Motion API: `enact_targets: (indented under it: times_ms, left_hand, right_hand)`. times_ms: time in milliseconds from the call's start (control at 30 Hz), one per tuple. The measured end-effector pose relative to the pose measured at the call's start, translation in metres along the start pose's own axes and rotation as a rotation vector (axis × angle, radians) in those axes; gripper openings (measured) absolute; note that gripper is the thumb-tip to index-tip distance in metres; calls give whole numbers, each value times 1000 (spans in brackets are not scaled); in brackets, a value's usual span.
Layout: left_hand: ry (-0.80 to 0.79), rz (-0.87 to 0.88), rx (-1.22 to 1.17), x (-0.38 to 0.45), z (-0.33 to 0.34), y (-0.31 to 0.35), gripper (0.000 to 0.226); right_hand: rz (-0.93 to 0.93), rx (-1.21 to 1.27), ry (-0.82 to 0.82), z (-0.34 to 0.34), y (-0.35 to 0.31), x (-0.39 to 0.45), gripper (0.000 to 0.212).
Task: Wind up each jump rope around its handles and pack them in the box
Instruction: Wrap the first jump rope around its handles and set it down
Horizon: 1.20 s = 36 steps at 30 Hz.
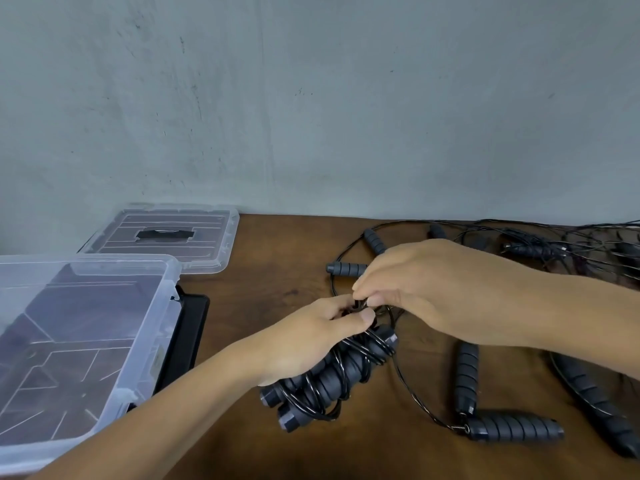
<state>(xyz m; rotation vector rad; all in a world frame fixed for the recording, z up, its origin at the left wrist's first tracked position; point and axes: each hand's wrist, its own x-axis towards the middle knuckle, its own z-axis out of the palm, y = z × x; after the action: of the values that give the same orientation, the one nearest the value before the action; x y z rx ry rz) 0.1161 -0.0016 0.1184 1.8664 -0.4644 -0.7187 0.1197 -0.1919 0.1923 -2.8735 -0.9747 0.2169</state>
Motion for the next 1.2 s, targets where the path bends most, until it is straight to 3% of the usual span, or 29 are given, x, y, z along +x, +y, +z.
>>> enact_targets:
  times_ms: [167,300,433,567,667,800,933,1100,1200]
  left_hand:
    - [108,79,-100,-4,4,-8,18]
    - [221,103,-168,0,12,-11,62]
    - [290,166,-162,3,21,-4,35]
    - [333,214,-261,3,30,7,29]
    - [356,224,-340,5,36,11,29]
    - [379,180,-443,8,47,13,29]
    - [370,168,-415,8,50,9,47]
    - [424,265,-113,1,49,5,39]
    - [412,363,102,-8,38,9,36]
  right_hand:
    - [118,400,384,8,-2,-34,22]
    - [185,522,592,46,-19,-36,30]
    - [224,627,733,74,-42,-24,49]
    - [447,815,887,90,-47,-12,56]
    - [552,972,852,92,-48,-7,60]
    - [548,1066,852,93,-52,-2,48]
    - [520,1106,878,91,-50,-4,39]
    - [436,1257,923,87,-49,-11,35]
    - [424,1447,866,86,-45,-17,31]
